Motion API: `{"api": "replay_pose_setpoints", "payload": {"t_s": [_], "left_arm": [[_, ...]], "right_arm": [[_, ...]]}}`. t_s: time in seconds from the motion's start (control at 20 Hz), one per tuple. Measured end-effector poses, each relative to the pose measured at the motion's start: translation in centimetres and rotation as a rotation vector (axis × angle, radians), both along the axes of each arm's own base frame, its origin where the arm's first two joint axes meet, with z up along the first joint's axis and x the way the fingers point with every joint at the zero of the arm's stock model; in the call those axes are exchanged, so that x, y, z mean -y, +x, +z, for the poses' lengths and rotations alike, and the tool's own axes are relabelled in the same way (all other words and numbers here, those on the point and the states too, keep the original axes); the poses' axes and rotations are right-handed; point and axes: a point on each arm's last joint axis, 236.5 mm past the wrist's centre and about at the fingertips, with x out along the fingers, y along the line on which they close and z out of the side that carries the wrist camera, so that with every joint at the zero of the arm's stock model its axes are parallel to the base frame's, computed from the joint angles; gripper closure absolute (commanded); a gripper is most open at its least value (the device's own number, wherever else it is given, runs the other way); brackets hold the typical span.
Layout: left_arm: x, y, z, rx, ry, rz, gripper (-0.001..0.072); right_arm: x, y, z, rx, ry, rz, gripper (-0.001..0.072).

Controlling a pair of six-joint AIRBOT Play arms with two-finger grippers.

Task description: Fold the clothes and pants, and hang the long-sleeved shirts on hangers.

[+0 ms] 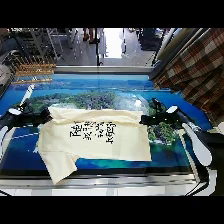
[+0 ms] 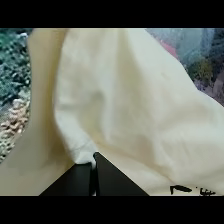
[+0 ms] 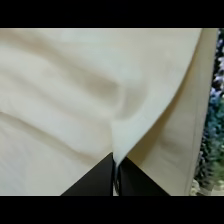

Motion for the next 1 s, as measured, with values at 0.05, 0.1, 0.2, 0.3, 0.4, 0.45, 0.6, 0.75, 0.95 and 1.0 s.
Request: {"api": "replay_pose_setpoints", "payload": {"t_s": [0.05, 0.1, 0.2, 0.3, 0.4, 0.45, 0.6, 0.75, 0.95, 1.0], "left_arm": [[-0.2, 0.0, 0.7, 0.008, -0.002, -0.008, 0.0703], [-0.3, -0.1, 1.5, 0.013, -0.011, -0.019, 0.0703], [-1.5, -0.2, 3.5, 0.03, -0.016, -0.028, 0.0704], [-2.4, -1.2, 4.9, 0.014, -0.031, -0.06, 0.0703], [-3.0, -2.7, 5.1, -0.026, -0.037, -0.095, 0.0703], [-3.2, -3.4, 4.9, -0.051, -0.035, -0.113, 0.0703], [-2.9, -5.0, 3.6, -0.124, -0.035, -0.167, 0.0701], [-1.9, -5.8, 2.3, -0.177, -0.039, -0.213, 0.0181], [-2.9, -7.4, 2.5, -0.231, -0.041, -0.208, 0.0183], [-3.9, -8.3, 2.7, -0.252, -0.025, -0.194, 0.0187]], "right_arm": [[0.0, 0.1, 0.6, 0.003, 0.005, 0.012, 0.0698], [0.1, 0.4, 1.5, 0.011, 0.005, 0.029, 0.0698], [0.5, 0.8, 3.4, 0.02, -0.003, 0.056, 0.0699], [1.4, 0.6, 4.8, -0.001, -0.029, 0.08, 0.0699], [2.3, -0.3, 5.2, -0.048, -0.063, 0.103, 0.0699], [2.5, -0.9, 5.2, -0.075, -0.075, 0.113, 0.0698], [2.5, -2.6, 4.5, -0.142, -0.116, 0.155, 0.0696], [1.9, -4.0, 3.6, -0.193, -0.144, 0.195, 0.016], [2.5, -6.1, 3.4, -0.265, -0.136, 0.211, 0.0246], [3.3, -7.1, 3.2, -0.299, -0.126, 0.192, 0.0246]]}}
